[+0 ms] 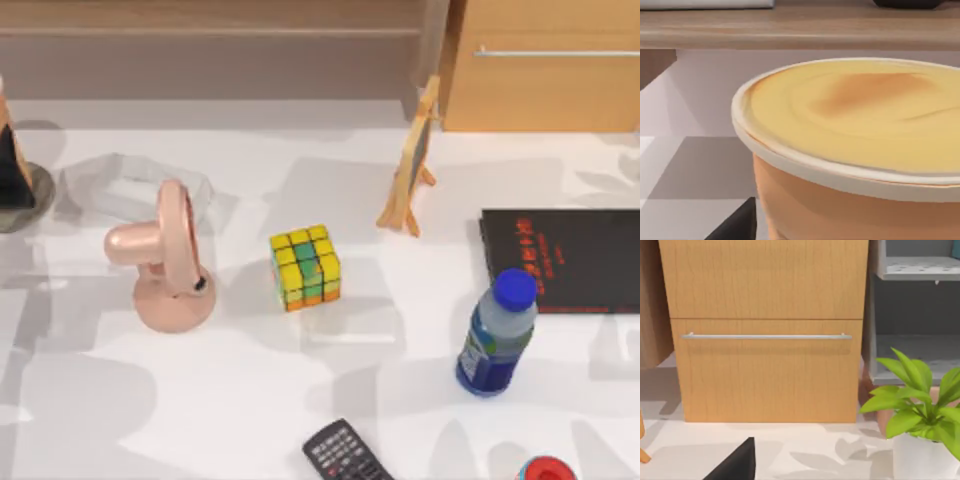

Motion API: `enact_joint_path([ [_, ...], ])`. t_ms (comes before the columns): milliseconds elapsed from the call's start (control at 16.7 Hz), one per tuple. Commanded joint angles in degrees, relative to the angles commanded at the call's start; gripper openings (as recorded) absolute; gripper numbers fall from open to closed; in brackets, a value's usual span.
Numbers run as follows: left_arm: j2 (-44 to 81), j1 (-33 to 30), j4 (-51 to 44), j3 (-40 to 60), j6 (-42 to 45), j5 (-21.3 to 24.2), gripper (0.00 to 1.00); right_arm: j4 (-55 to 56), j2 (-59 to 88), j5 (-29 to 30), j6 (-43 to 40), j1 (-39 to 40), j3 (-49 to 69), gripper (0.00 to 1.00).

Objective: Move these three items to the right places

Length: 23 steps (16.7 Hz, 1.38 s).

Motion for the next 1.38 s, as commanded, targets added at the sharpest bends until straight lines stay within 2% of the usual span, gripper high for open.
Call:
enact_joint_path([
  [420,-12.3,0.8,-8.3,-2.5,0.0,0.6,1.00,0.0,0.0,0.0,0.0,0.0,0.0,1.00],
  [840,-12.9,0.5,-9.3,-2.2,0.0,0.7,1.00,0.0,0.0,0.0,0.0,0.0,0.0,1.00],
  [1140,-14.6,-3.8,-20.6,8.9,-1.7,0.1,1.00,0.0,0.0,0.0,0.0,0.0,0.0,1.00],
  [1380,-14.2,-11.2,-40.7,24.8,-5.8,-1.2,1.00,0.0,0.0,0.0,0.0,0.0,0.0,1.00],
])
